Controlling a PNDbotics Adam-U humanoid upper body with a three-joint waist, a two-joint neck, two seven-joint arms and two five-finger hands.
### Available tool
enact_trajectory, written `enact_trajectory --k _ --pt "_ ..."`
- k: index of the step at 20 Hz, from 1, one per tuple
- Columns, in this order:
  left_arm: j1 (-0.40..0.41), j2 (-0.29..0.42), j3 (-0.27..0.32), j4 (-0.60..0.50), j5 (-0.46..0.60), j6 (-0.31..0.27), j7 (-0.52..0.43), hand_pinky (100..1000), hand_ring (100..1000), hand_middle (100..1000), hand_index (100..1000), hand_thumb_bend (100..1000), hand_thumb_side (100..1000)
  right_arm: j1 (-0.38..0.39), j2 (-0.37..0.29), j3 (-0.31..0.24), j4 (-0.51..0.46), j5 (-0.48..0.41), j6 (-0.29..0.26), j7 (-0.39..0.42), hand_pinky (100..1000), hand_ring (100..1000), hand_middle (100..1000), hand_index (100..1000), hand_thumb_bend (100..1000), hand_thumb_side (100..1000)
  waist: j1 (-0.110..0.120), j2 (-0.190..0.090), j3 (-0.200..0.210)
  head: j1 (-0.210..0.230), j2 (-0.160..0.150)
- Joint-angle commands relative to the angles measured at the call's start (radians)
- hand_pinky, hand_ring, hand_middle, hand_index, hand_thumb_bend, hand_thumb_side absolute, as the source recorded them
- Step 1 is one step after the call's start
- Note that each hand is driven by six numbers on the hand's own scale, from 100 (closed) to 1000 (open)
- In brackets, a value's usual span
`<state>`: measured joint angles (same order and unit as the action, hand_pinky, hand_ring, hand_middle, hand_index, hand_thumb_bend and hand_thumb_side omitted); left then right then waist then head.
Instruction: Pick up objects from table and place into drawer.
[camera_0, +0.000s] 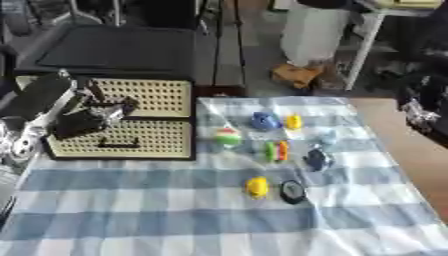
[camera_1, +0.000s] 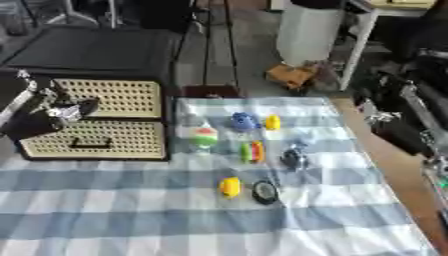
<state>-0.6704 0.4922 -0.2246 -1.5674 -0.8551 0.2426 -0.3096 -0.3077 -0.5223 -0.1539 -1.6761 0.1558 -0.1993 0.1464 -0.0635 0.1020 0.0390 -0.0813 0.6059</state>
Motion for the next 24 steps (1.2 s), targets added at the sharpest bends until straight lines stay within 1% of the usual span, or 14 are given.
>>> enact_trajectory --k 1,12,14,24 --pt "-0.021 0.011 0.008 -0.007 -0.006 0.001 0.005 100 100 100 648 668 1000 -0.010 -0.019 -0.007 -0.009 -0.005 -0.002 0.000 201 289 397 721 169 655 0.002 -0.012 -0.001 -0.001 0.004" --pt "-0.030 0.007 0.003 0.014 -0.013 -0.002 -0.001 100 100 100 665 666 1000 -0.011 -0.018 -0.006 -0.009 -0.005 -0.002 0.001 201 289 397 721 169 656 0.003 -0.013 -0.002 0.001 0.004" --pt "-0.033 0.005 0.000 0.020 -0.012 -0.003 0.003 100 100 100 683 669 1000 -0.011 -0.018 -0.006 -0.009 -0.005 -0.002 0.002 201 289 397 721 169 656 0.003 -0.013 -0.003 0.000 0.004" --pt "-0.045 -0.006 -0.021 0.042 -0.018 -0.018 -0.004 100 100 100 687 667 1000 -0.013 -0.017 -0.004 -0.009 -0.005 -0.002 0.004 201 289 397 721 168 657 0.005 -0.013 -0.008 0.001 0.004"
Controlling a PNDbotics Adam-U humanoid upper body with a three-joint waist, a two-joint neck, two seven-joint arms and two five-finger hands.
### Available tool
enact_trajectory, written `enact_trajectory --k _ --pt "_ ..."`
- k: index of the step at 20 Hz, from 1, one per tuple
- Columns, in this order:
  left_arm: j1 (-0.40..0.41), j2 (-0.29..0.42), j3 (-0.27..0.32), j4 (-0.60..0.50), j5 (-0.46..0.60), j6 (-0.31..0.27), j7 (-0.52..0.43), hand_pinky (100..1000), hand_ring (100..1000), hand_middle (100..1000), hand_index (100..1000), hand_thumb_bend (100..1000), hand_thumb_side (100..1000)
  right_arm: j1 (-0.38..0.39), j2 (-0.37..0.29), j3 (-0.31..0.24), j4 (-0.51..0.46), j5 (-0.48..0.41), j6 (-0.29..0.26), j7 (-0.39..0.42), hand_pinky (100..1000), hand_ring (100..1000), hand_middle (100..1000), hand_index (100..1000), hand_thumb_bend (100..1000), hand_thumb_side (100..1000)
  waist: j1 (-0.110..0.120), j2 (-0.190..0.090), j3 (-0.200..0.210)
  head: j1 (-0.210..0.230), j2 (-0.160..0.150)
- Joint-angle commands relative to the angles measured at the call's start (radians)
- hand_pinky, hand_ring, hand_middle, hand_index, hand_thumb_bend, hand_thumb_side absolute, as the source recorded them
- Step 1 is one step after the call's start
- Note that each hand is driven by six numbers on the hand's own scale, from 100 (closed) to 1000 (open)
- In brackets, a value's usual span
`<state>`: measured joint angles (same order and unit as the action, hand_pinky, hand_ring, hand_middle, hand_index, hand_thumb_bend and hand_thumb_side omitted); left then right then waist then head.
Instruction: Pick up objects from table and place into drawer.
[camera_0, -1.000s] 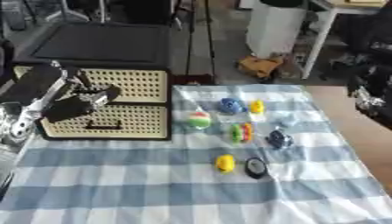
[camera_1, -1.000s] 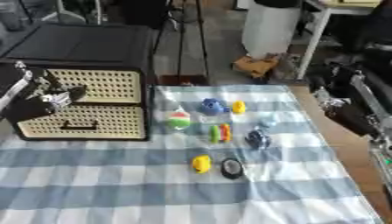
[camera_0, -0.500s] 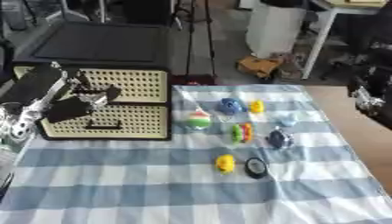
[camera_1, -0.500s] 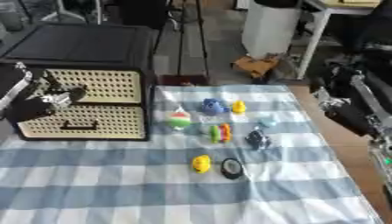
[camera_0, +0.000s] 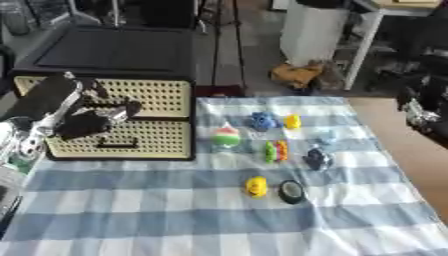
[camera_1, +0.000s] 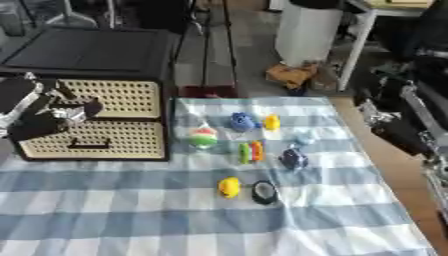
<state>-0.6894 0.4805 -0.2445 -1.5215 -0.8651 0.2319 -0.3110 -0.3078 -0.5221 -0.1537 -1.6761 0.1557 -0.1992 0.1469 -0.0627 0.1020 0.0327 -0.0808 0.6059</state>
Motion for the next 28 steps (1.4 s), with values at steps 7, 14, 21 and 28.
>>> enact_trajectory --k 7,14,21,28 --pt "-0.039 -0.001 -0.009 0.020 -0.034 -0.014 -0.005 100 100 100 694 675 1000 -0.013 -0.015 -0.004 -0.010 -0.006 -0.002 0.005 201 289 396 721 168 657 0.004 -0.014 -0.006 0.004 0.004" --pt "-0.056 -0.012 -0.005 0.065 -0.071 -0.012 0.011 100 100 100 696 674 1000 -0.014 -0.014 -0.003 -0.009 -0.007 -0.002 0.006 201 289 396 721 168 657 0.004 -0.013 -0.011 0.006 0.005" --pt "-0.062 -0.017 -0.006 0.092 -0.085 -0.017 0.017 100 100 100 700 674 1000 -0.014 -0.013 -0.003 -0.009 -0.007 -0.002 0.007 202 289 396 721 168 658 0.003 -0.012 -0.013 0.007 0.006" --pt "-0.063 -0.017 -0.009 0.110 -0.122 -0.024 0.008 100 100 100 696 670 1000 -0.015 -0.013 -0.002 -0.008 -0.007 -0.003 0.008 202 289 396 721 167 658 0.002 -0.011 -0.013 0.008 0.006"
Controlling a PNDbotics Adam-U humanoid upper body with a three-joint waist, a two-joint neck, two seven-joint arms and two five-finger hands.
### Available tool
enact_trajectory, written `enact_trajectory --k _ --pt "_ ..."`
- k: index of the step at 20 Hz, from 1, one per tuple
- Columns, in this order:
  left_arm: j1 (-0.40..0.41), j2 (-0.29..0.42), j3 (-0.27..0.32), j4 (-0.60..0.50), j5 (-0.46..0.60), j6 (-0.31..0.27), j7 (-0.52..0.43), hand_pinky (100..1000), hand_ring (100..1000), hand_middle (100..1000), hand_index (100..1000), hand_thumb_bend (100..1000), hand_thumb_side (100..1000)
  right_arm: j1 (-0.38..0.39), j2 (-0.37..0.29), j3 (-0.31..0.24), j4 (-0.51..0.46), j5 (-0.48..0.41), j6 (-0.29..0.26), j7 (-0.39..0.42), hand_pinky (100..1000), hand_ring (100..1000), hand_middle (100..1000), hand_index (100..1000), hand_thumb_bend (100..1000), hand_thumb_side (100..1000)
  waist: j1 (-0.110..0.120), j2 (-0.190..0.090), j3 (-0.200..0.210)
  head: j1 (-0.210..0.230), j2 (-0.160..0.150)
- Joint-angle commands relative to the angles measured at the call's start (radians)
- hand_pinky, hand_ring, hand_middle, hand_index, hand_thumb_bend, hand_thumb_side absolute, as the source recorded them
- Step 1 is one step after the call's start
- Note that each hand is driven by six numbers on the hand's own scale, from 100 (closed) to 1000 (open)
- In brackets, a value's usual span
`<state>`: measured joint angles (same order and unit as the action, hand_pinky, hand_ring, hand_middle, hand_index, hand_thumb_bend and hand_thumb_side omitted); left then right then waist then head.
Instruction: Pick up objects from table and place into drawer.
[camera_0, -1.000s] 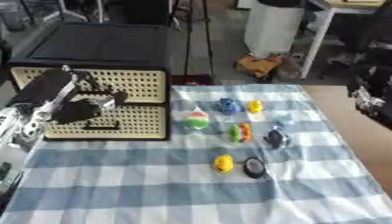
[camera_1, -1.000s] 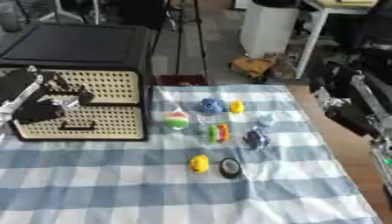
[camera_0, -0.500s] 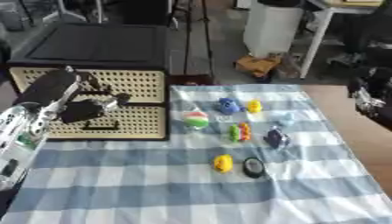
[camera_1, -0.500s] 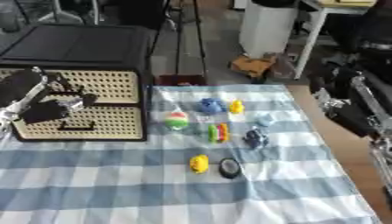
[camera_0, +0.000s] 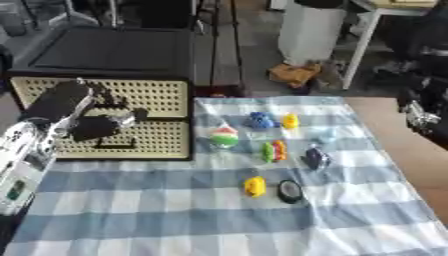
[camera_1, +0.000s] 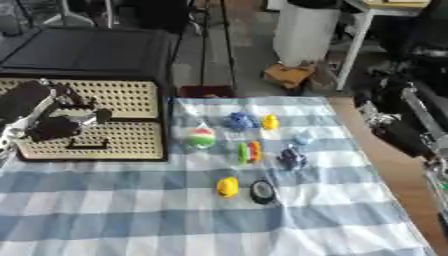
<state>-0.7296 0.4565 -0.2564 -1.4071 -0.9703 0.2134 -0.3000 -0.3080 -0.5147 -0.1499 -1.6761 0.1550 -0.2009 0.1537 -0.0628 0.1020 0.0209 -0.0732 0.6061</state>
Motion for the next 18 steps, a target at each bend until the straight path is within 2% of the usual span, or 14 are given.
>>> enact_trajectory --k 1,7,18 --pt "-0.023 0.009 0.001 -0.003 -0.027 -0.008 -0.008 100 100 100 682 667 1000 -0.014 -0.020 -0.006 -0.008 -0.006 -0.001 0.001 202 289 396 721 167 658 0.002 -0.011 -0.002 0.000 0.006" --pt "-0.019 0.013 0.003 0.001 -0.107 -0.018 -0.064 100 100 100 639 670 1000 -0.014 -0.020 -0.006 -0.008 -0.006 -0.002 0.002 202 289 396 721 167 658 0.002 -0.011 -0.001 -0.001 0.007" --pt "-0.001 0.032 0.000 -0.006 -0.142 -0.026 -0.141 100 100 100 557 667 1000 -0.014 -0.021 -0.006 -0.007 -0.006 -0.002 0.002 202 289 396 721 166 658 0.002 -0.009 0.003 -0.004 0.008"
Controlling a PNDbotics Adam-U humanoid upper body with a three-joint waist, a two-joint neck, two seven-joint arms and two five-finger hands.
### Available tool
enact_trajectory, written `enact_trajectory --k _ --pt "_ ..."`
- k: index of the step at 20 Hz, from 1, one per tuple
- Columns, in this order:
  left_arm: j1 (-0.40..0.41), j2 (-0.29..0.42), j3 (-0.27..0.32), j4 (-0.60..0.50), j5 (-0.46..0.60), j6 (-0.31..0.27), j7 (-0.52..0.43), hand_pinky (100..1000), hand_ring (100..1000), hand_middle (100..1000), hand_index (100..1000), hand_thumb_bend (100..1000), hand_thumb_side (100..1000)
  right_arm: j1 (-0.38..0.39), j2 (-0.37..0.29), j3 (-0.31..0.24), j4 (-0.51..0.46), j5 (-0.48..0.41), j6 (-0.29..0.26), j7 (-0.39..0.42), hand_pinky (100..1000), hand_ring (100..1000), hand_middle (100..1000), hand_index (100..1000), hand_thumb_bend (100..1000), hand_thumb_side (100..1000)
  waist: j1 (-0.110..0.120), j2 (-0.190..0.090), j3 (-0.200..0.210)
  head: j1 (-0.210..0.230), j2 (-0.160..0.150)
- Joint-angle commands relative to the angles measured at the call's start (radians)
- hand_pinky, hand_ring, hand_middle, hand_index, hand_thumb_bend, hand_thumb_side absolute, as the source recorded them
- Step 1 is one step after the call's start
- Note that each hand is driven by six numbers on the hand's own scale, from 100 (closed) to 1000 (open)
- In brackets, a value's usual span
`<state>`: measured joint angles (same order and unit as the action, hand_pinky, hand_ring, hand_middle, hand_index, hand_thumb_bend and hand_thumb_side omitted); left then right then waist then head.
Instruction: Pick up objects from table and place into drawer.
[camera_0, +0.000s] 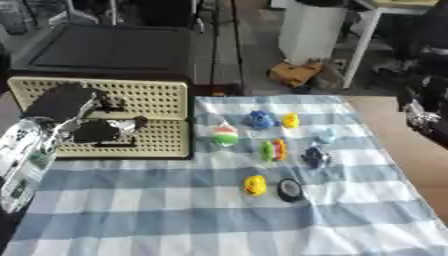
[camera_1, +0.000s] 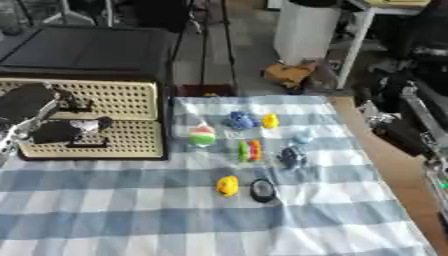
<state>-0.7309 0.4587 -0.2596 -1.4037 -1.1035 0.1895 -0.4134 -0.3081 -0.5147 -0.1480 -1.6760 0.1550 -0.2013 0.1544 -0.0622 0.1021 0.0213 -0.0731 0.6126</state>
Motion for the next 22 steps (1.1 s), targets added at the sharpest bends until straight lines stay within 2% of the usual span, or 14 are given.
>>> enact_trajectory --k 1,22 --pt "0.004 0.035 0.004 -0.019 -0.011 -0.002 -0.035 100 100 100 555 667 1000 -0.014 -0.022 -0.008 -0.007 -0.006 -0.002 0.002 202 289 396 722 166 658 0.002 -0.009 0.003 -0.005 0.002" --pt "0.165 0.126 0.024 -0.364 0.038 0.059 -0.131 100 100 100 551 664 1000 -0.012 -0.028 -0.011 -0.006 -0.005 -0.004 0.002 203 290 396 722 164 657 0.010 -0.014 0.014 -0.017 0.002"
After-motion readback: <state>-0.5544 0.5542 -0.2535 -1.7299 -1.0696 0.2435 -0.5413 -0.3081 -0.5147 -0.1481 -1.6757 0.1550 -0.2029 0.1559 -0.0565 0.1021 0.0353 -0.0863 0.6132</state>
